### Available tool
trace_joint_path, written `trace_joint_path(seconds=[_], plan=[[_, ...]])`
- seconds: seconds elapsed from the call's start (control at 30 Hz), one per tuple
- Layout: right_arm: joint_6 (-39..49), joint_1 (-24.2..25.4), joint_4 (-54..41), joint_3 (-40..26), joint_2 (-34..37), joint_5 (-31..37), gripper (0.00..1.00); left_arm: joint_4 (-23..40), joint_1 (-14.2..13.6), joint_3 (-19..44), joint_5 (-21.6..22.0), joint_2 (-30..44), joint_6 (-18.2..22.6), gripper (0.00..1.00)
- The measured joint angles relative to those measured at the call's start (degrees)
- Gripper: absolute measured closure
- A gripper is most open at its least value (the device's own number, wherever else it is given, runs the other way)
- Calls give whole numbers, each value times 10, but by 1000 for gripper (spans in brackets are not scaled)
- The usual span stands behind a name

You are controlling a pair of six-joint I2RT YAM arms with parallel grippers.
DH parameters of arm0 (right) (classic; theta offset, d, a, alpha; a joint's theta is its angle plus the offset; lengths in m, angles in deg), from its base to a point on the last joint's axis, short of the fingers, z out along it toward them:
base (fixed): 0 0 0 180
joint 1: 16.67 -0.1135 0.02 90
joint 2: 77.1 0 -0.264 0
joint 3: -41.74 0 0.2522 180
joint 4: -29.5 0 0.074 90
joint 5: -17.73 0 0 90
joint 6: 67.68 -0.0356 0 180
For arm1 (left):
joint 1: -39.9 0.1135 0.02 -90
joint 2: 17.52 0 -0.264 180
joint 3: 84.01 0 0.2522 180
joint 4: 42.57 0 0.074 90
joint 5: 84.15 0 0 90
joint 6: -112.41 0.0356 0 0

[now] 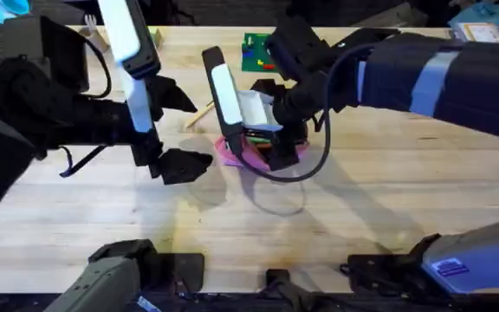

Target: Unzip the bag, pick up the pens from the table one at a time and place them inside, then zip the bag closed.

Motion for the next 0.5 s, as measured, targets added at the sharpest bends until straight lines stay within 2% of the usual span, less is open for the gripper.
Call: trace_joint_path(seconds=[0.2, 0.5], plan=[[-19, 0, -3, 0, -8, 3, 4, 0, 0, 0, 0, 0, 0, 7], [-73, 0, -5, 0, -85, 4, 3, 0, 0, 0, 0, 0, 0, 7]])
